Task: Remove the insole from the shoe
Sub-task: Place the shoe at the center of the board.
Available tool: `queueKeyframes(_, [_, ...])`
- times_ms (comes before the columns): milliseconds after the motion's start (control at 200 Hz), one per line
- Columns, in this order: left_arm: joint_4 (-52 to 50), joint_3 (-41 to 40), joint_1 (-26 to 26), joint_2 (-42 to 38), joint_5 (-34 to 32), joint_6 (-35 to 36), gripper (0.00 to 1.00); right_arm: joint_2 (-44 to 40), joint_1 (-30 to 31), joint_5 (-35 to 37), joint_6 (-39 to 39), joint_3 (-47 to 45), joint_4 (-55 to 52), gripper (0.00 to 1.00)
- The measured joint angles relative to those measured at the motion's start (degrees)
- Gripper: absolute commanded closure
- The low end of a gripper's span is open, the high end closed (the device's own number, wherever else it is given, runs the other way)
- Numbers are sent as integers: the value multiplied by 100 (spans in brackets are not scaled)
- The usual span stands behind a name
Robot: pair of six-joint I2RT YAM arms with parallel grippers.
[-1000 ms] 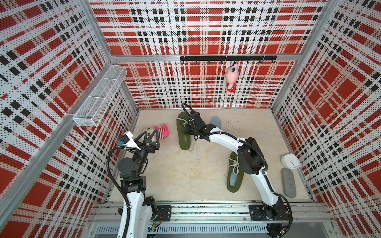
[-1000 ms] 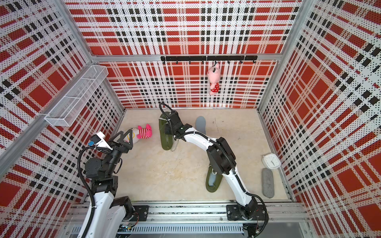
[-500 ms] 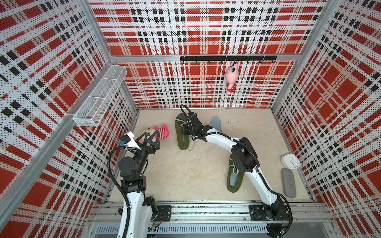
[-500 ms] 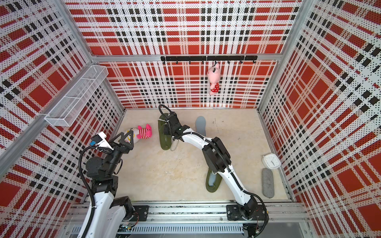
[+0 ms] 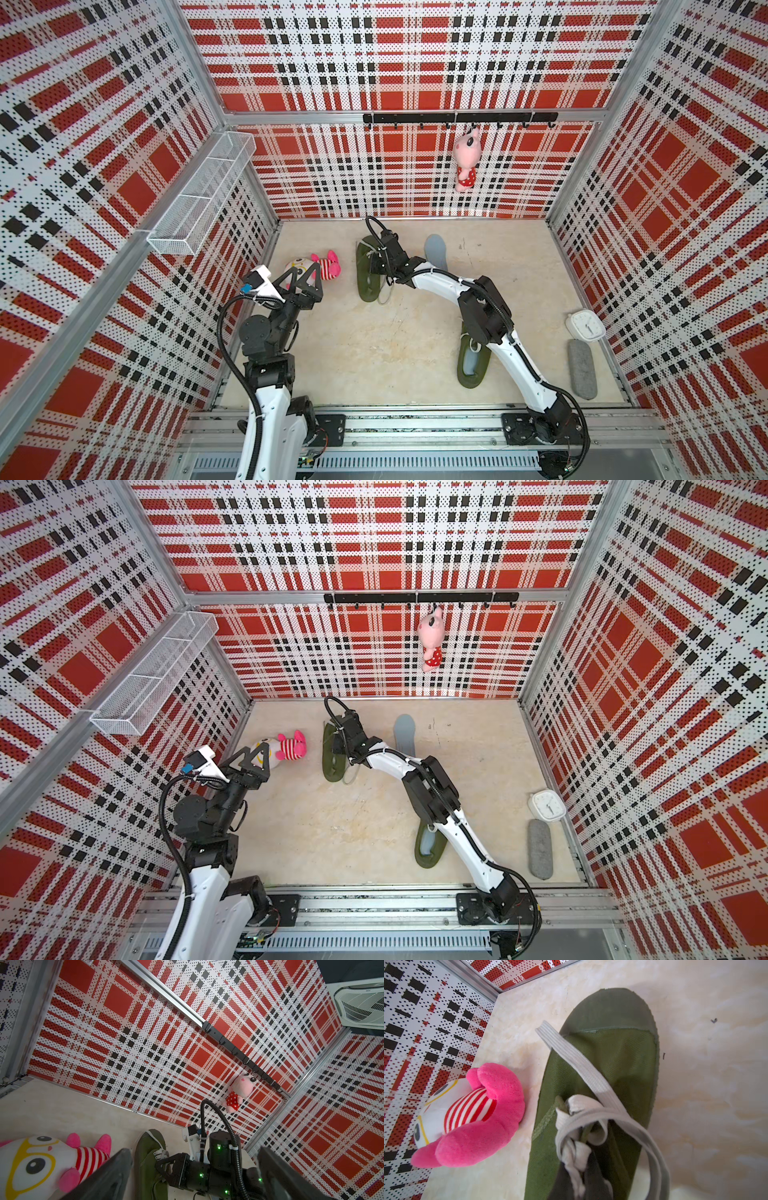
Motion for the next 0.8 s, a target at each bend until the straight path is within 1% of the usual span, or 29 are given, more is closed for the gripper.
queueKeyframes(351, [0,0,0,98,-22,0,2,234,-33,-90,-39,127,225,100])
queueKeyframes(486, [4,0,0,122,-42,2,2,256,-33,-118,-39,76,387,85])
queueKeyframes(531, [4,0,0,164,-39,2,2,256,-33,-131,-52,35,470,77])
queueKeyframes(722, [4,0,0,343,-37,2,2,166,-26,-157,-166,-267,892,53])
queueKeyframes(802, [4,0,0,343,-37,2,2,2,-24,-188,-210,-490,1014,39])
